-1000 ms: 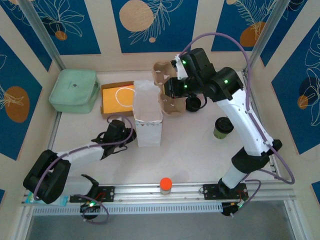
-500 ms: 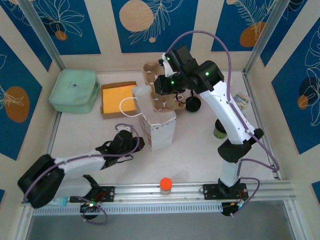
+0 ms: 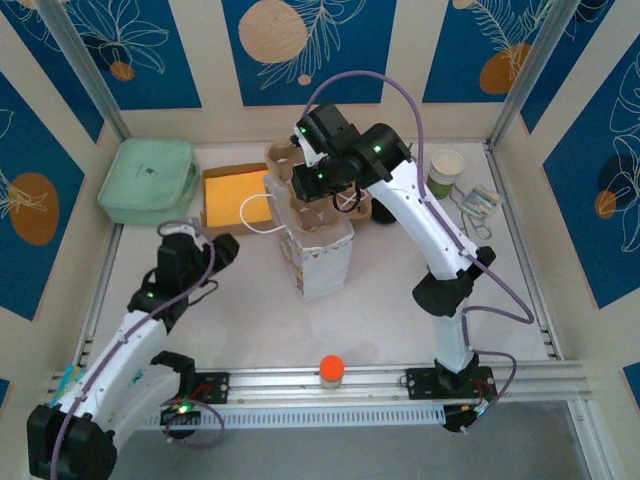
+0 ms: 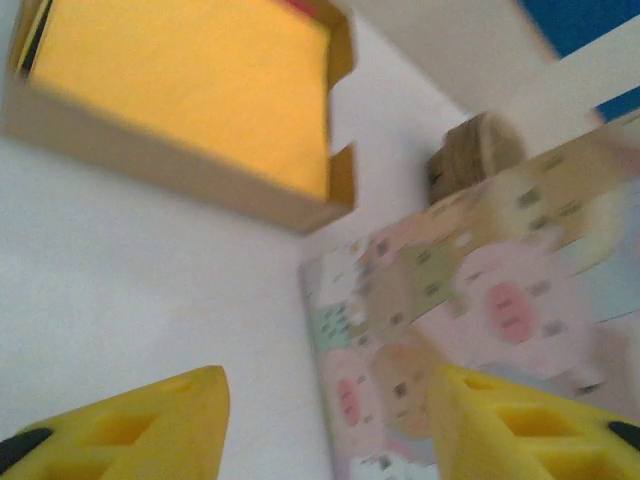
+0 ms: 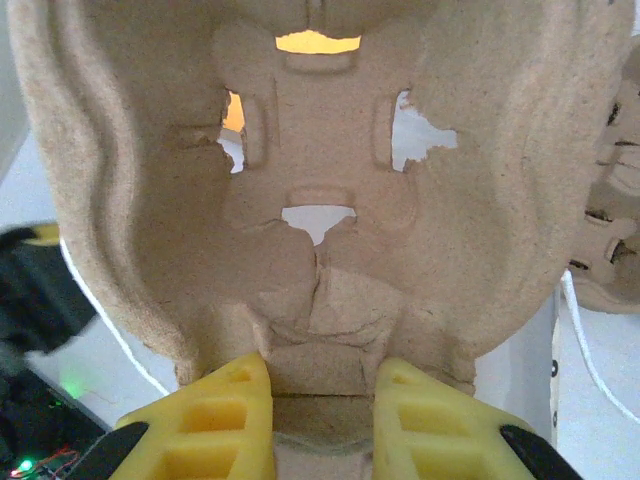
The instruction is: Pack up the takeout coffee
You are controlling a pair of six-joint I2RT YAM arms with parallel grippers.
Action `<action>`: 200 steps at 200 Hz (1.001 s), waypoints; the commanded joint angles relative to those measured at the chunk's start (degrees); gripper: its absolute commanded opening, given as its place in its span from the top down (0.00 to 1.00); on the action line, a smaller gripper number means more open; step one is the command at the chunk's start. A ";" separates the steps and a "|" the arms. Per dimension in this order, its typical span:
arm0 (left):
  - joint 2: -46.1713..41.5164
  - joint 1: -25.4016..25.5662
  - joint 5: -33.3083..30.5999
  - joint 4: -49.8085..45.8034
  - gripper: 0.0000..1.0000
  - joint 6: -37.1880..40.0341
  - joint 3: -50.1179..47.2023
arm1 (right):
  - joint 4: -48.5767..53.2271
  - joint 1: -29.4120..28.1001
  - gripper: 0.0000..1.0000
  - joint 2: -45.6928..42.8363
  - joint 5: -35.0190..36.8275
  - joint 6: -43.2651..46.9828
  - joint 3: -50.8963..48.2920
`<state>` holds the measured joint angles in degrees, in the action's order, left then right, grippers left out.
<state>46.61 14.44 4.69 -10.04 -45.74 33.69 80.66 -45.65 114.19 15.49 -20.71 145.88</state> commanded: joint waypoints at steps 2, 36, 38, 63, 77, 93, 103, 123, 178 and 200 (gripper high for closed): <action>2.48 -3.10 4.80 -3.57 0.41 6.59 11.43 | 0.94 -0.32 0.80 -0.28 2.02 2.16 0.89; 15.09 -4.37 12.22 -8.68 0.36 13.36 30.54 | -0.63 -0.57 0.81 -0.39 2.12 3.10 -0.98; 15.97 -4.36 12.83 -9.38 0.35 13.85 31.83 | -0.65 -0.58 0.81 -0.38 2.21 3.15 -1.00; 26.81 -4.33 20.31 -17.84 0.25 19.55 45.80 | -1.11 -0.67 0.82 -0.65 2.86 3.38 -2.04; 31.12 -4.35 21.80 -21.24 0.23 21.55 50.51 | -1.94 -0.75 0.82 -1.14 2.98 3.48 -3.32; 33.93 -4.32 22.98 -22.83 0.21 23.15 52.53 | -3.19 -0.74 0.82 -1.92 3.28 3.56 -5.64; 34.87 -4.21 23.79 -23.33 0.21 24.12 53.08 | -4.16 -0.63 0.82 -2.43 3.33 3.53 -7.23; 36.12 -3.55 23.05 -24.93 0.21 26.16 53.65 | -5.91 -0.76 0.82 -3.71 3.54 3.40 -9.83; 38.19 -0.20 22.78 -28.19 0.28 29.78 53.12 | -8.32 -0.84 0.83 -5.06 3.77 2.98 -13.54; 37.80 0.77 23.43 -28.15 0.34 29.69 51.60 | -8.75 -0.85 0.83 -5.24 3.80 2.94 -14.64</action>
<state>84.55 13.98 25.82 -36.62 -18.00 85.60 73.30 -45.95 111.13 18.74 -17.98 132.51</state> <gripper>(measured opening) 0.689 0.211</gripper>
